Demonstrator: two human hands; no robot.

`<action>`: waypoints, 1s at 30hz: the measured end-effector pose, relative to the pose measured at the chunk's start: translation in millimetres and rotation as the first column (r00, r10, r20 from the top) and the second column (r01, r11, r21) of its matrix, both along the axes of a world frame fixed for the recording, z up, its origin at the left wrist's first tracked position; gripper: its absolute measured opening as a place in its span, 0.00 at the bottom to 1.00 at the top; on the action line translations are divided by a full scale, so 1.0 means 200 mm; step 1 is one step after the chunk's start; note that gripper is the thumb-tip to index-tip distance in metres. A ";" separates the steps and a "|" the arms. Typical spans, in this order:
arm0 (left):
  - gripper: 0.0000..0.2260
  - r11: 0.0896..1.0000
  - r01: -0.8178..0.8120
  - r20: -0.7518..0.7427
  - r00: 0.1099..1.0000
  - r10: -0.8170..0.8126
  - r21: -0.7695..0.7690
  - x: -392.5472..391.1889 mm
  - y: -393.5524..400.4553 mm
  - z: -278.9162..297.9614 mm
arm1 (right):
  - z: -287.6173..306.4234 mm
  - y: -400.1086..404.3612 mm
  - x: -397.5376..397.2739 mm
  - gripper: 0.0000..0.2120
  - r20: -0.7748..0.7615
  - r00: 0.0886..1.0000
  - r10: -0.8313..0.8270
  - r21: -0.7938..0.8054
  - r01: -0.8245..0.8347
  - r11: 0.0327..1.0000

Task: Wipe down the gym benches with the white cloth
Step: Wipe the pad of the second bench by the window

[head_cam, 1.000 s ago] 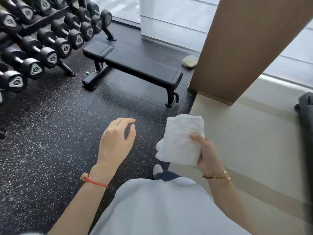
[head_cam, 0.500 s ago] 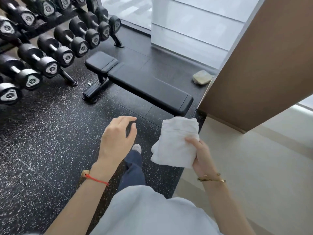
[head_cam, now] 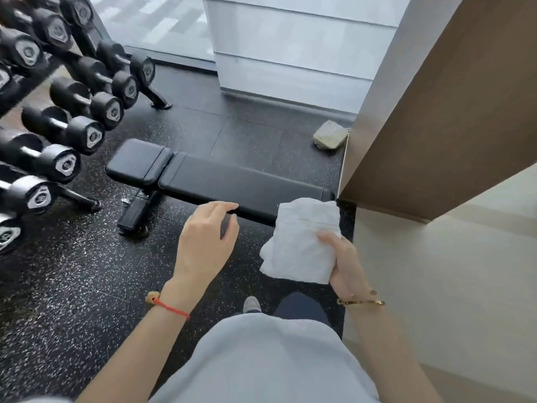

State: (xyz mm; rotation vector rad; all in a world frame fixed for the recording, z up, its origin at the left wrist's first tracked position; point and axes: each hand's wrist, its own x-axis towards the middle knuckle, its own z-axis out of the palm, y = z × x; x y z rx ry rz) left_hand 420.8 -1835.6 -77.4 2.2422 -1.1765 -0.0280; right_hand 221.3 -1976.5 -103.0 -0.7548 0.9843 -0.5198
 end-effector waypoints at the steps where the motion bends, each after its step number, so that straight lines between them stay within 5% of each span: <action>1: 0.10 1.000 0.018 0.001 1.000 -0.018 0.002 0.06 -0.05 -0.01 | -0.01 -0.04 0.05 0.15 -0.007 1.000 -0.013 0.004 0.013 1.000; 15: 0.11 0.984 0.155 -0.036 0.988 -0.152 0.085 0.66 -0.95 -0.57 | -0.56 -0.88 0.67 0.05 -0.197 0.978 -0.070 0.025 0.077 0.997; 30: 0.12 0.957 0.264 0.013 0.963 -0.267 0.124 0.98 -1.45 -2.12 | -1.96 -1.39 1.03 0.10 -0.280 0.960 -0.031 -0.102 0.002 0.995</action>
